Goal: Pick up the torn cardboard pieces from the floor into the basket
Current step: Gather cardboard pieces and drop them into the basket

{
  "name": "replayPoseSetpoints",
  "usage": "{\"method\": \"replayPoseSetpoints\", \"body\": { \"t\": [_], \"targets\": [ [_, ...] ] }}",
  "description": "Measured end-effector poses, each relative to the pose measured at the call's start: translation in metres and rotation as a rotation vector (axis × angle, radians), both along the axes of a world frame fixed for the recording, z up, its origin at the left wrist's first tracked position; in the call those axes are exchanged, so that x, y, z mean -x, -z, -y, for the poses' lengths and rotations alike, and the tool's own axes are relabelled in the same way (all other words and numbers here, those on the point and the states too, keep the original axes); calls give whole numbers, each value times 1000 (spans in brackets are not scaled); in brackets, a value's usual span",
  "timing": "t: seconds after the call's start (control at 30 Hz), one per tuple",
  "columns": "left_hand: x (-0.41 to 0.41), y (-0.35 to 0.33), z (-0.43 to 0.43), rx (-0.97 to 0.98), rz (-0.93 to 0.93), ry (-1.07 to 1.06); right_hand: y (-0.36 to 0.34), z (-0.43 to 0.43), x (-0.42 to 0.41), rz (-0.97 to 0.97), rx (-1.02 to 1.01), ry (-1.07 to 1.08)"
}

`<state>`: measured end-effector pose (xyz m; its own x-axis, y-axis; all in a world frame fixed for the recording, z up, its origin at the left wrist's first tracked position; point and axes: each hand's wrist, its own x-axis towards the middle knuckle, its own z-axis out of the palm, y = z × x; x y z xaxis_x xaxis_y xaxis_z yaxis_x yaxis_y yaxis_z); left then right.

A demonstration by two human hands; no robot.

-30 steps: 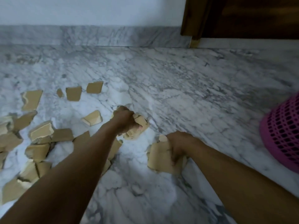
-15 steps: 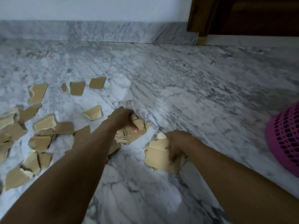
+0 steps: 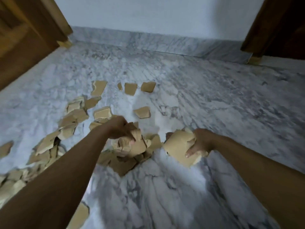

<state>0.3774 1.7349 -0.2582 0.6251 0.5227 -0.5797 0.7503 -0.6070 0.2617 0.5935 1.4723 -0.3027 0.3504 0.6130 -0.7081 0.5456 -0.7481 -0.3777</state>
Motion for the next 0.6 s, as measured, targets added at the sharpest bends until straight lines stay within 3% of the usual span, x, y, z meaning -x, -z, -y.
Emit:
{"method": "replayPoseSetpoints", "body": {
  "t": [0.17,0.3,0.4,0.6],
  "targets": [
    [87,40,-4,17,-69,-44,-2,-84,42,216,-49,-341],
    [97,78,22,-43,19,22,23,-114,73,307,-87,-496],
    [99,94,30,-84,71,35,34,-117,86,304,-100,-515],
    [118,87,29,138,211,-98,30,-100,87,234,-75,-348]
  ]
}}
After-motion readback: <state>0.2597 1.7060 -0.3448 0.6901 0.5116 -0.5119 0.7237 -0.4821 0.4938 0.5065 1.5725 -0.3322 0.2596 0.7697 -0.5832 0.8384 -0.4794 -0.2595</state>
